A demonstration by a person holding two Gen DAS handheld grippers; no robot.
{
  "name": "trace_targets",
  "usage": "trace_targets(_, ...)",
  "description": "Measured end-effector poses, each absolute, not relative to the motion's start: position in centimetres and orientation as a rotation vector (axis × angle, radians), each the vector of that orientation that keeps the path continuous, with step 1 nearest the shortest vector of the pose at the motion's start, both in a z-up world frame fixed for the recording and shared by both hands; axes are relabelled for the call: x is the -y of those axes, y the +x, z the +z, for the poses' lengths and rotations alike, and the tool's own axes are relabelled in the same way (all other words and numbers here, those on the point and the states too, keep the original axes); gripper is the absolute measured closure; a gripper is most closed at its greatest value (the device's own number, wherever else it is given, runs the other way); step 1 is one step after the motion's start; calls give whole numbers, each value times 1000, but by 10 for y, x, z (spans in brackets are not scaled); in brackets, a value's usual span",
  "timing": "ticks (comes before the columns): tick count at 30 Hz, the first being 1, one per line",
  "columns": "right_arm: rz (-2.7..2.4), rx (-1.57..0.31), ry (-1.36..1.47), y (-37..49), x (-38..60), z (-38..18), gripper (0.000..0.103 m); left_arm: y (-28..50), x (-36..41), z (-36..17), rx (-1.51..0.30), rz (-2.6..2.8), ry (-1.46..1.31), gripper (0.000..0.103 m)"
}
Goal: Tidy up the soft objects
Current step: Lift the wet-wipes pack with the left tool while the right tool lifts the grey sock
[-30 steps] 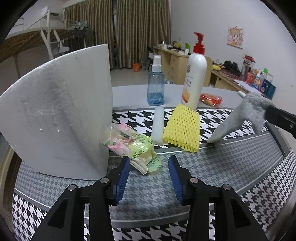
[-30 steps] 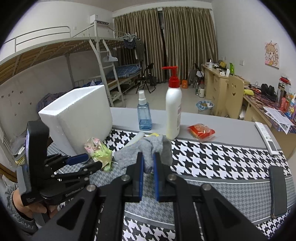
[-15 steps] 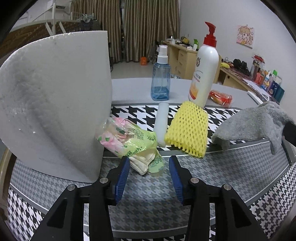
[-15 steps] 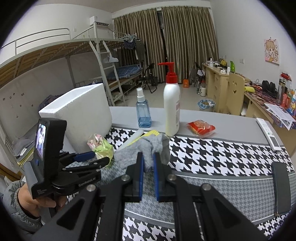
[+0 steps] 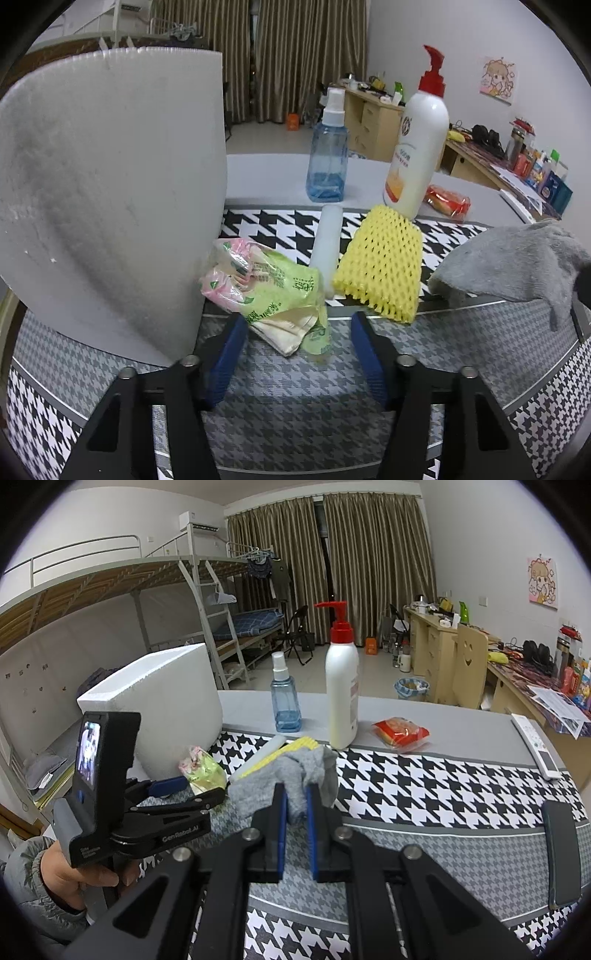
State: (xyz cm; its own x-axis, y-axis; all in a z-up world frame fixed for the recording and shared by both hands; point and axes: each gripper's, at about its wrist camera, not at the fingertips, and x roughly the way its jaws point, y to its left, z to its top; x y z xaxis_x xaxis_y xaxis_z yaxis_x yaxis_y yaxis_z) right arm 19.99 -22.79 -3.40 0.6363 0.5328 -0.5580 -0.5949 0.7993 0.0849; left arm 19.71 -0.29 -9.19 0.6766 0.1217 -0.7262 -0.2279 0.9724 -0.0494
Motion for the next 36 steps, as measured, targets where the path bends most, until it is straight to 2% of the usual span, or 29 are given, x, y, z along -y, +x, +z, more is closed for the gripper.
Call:
trace_targets(2, 645, -601, -112, 199, 228, -34, 90, 198, 2, -93, -810, 197, -143, 57)
trace_targets(6, 645, -600, -110, 199, 228, -34, 90, 200, 4, -95, -817, 187, -133, 77)
trace_targets(12, 640, -595, -114, 197, 229, -33, 90, 194, 7, -89, -791, 169, -112, 92)
trace_targets(23, 639, -579, -120, 191, 227, -28, 90, 184, 12, -82, -770, 161, -73, 96)
trace_targets(25, 644, -580, -121, 191, 225, -28, 90, 186, 13, -84, -775, 190, -54, 90)
trace_targets(27, 647, -582, -123, 191, 224, -29, 90, 189, 12, -86, -786, 191, -68, 64)
trace_targets(29, 650, -583, -125, 193, 225, -30, 90, 191, 11, -87, -783, 208, -65, 48)
trace_targets(36, 666, -587, -121, 197, 224, -33, 90, 201, 4, -94, -820, 255, -91, 47)
